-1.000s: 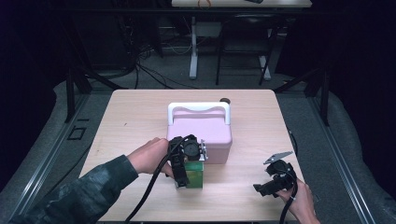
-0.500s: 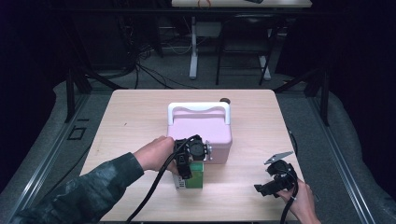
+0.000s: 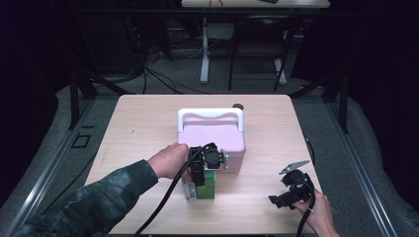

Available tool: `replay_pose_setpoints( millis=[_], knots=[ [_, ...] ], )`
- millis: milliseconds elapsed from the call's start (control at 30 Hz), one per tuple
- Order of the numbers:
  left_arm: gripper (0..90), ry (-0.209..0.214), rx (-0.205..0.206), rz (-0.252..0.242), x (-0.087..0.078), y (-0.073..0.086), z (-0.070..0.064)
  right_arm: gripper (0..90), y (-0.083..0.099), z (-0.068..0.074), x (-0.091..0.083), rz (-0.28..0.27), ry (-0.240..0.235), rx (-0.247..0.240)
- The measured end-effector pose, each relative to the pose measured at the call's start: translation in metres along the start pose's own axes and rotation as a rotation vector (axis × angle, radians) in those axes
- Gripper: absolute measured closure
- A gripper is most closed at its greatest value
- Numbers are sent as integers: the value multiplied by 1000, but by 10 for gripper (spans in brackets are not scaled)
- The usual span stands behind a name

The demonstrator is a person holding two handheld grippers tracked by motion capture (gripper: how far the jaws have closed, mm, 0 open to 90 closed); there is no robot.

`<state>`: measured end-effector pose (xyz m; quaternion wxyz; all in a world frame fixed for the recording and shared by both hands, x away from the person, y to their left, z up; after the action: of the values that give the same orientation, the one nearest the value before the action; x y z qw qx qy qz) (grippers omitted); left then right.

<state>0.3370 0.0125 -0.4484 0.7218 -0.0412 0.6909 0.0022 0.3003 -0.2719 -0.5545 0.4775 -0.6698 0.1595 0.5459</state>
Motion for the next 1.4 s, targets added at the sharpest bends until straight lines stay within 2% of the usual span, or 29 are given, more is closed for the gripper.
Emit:
replay_pose_setpoints(
  millis=[500,700,867,900,933,1033,1400],
  knots=[
    [620,-6,2,19,4,-1,-2,6,0,0,0,1,1,-2],
    [635,13,-13,7,3,1,-2,7,1,0,0,-3,-2,1],
    [637,-2,-2,16,3,1,-5,7,1,-1,-1,-1,0,-1],
    [637,6,3,20,2,2,-5,7,1,-1,-1,-1,0,-1],
    [637,0,4,21,2,2,-6,7,1,-1,-1,-1,0,-1],
    [637,16,2,25,1,5,-7,7,1,-1,-1,3,0,3],
    [636,8,-9,36,-5,18,-7,7,1,-1,-1,6,4,1]
  ],
)
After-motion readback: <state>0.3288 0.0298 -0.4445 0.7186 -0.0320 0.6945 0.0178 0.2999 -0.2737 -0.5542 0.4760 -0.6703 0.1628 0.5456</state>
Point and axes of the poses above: each handheld gripper's, and its own axes: x roughly forward along the jaws, y roughly out of its underside, z roughly to its left, the point moved 2 cm from there along x, roughly forward along the jaws, and after that the axes turned 1 degree about x, right-handed, at the moved point
